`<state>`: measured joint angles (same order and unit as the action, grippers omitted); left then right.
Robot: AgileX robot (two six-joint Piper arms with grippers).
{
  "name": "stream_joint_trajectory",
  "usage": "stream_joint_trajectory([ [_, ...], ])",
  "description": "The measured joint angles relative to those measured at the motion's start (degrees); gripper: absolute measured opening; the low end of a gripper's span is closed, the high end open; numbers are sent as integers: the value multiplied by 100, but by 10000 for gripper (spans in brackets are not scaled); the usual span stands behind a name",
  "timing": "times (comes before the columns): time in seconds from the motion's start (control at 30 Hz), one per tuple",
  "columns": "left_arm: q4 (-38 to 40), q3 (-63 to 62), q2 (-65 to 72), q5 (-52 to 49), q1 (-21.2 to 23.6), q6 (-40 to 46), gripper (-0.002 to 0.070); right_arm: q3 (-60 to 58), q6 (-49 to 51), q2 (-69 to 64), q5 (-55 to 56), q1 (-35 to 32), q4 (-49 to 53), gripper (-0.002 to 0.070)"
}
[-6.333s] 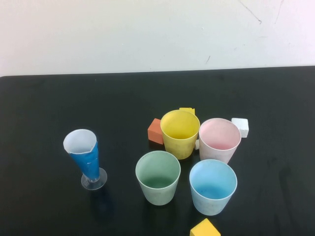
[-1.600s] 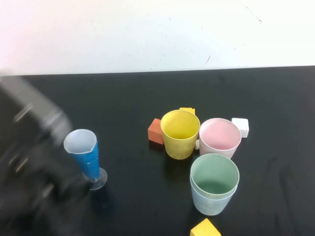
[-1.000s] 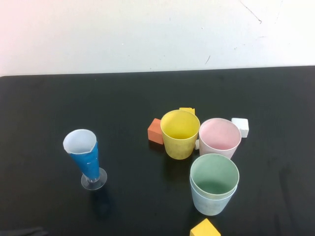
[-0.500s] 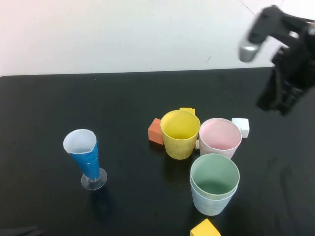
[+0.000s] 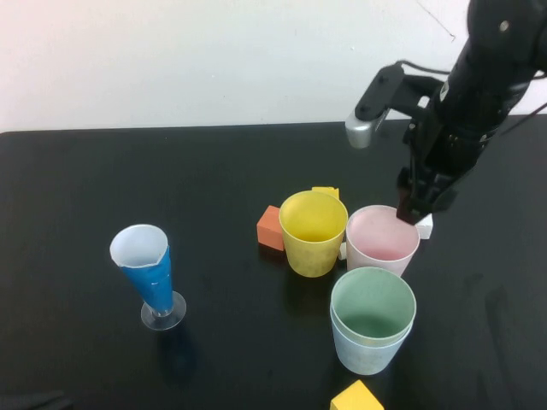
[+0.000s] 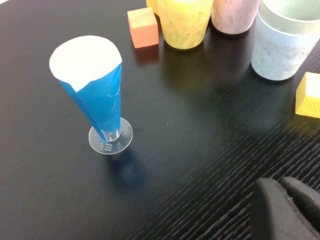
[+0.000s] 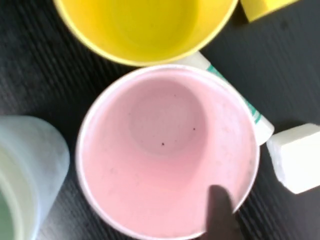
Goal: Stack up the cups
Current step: Pick up the pink cup
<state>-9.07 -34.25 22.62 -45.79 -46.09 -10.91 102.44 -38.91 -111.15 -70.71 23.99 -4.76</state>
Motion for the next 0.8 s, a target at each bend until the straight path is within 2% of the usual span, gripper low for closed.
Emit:
stream_joint_trajectory([
  [0.1,0,0,0,0,0,0,1,0,143,-126,10,0,30,466],
  [0.3,0,0,0,0,0,0,1,39,209,-462,18,0,-340,474],
  [0.37,0,0,0,0,0,0,1,39,209,-637,21,0,-484,427],
  [0.4,0,0,0,0,0,0,1,39,209,-722,25,0,-537,379],
  [0.53,0,0,0,0,0,0,1,98,209,-876,39,0,-525,122],
  [0.57,0,0,0,0,0,0,1,190,220,-884,39,0,-453,79],
  [0.63,0,0,0,0,0,0,1,437,329,-884,27,0,-227,34],
  [0.8,10,0,0,0,0,0,1,1081,575,-604,27,0,21,22],
])
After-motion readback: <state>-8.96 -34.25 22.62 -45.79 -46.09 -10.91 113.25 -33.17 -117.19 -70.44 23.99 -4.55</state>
